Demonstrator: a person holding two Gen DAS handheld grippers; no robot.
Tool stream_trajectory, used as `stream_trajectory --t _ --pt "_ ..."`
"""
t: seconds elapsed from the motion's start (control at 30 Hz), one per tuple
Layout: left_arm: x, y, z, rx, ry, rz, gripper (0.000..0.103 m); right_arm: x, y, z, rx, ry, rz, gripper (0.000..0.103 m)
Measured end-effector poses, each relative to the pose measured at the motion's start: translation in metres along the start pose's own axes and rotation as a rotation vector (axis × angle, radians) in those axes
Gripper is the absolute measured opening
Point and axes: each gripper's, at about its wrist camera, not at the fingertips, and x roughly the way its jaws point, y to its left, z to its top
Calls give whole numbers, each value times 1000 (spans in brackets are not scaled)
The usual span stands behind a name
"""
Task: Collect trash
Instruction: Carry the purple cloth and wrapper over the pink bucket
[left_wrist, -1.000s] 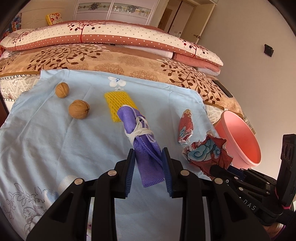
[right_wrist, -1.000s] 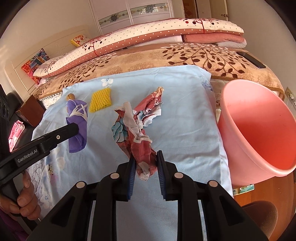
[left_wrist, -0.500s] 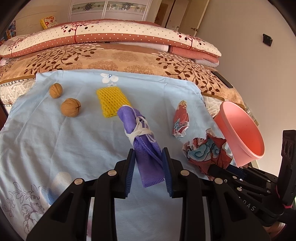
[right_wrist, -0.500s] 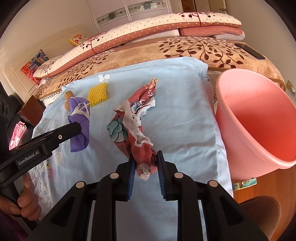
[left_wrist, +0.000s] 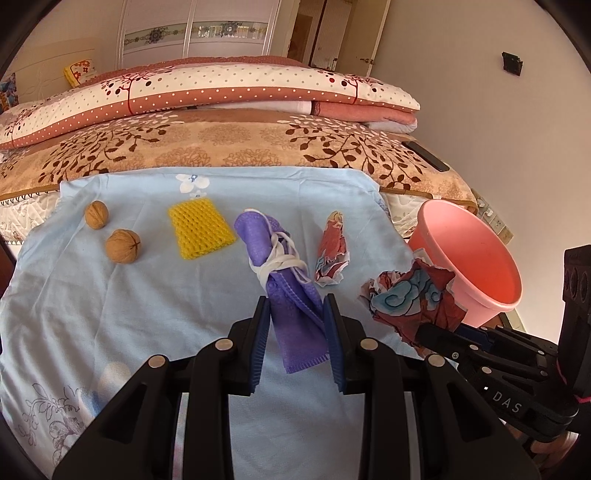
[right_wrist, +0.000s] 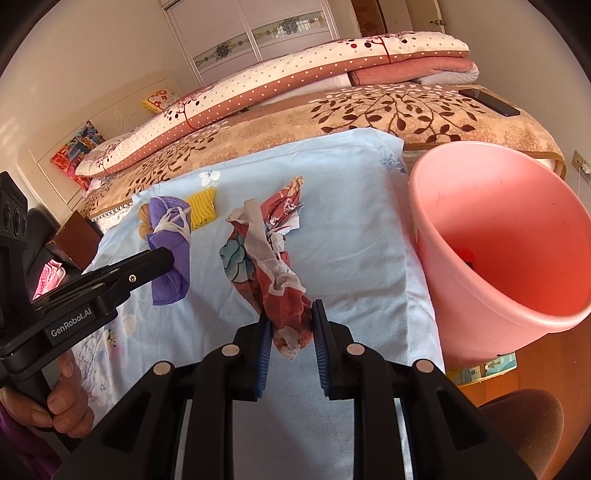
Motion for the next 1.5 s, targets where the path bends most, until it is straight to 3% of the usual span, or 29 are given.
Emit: stream_trajectory --t 0.27,0.53,0.93,1.33,1.5 --pt "-5 -19 22 43 -49 -31 29 -26 -23 11 44 -79 -45 20" --pt "2 -56 40 83 -74 -117 29 -55 -62 22 114 -156 -131 20" --pt "20 -120 50 195 -76 -217 29 -71 -114 19 226 -187 -212 20" --pt "49 -171 43 282 -17 -293 30 -74 -147 8 309 -192 -251 20" --pt "62 -179 40 274 24 -307 30 -74 -155 4 321 -192 -257 21"
